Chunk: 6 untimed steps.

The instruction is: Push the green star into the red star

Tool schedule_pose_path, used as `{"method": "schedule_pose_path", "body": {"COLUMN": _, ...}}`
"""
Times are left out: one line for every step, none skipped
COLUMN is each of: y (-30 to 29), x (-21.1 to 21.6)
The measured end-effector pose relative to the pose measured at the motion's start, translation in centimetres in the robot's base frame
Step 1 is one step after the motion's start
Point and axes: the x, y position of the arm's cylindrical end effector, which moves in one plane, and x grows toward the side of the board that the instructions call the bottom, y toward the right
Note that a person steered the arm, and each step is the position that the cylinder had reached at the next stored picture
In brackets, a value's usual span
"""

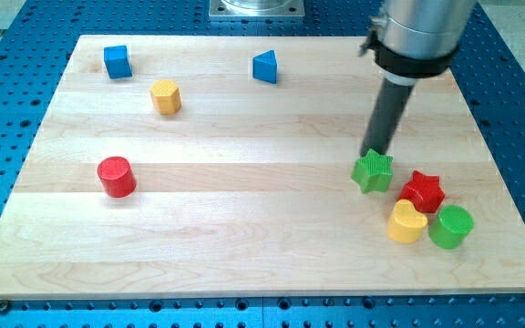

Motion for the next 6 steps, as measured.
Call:
{"method": "schedule_pose_path", "body": {"y": -3.2, "x": -0.3}}
{"method": "schedule_pose_path", "body": {"y": -3.2, "x": 3.1}}
{"method": "schedule_pose_path", "body": {"y": 0.0, "x": 3.6}}
{"method": "schedule_pose_path", "body": {"y": -2.7, "x": 1.0}}
{"method": "schedule_pose_path", "body": {"y": -12.4, "x": 4.2}}
{"method": "schedule_pose_path", "body": {"y": -24.6, "x": 15.2}}
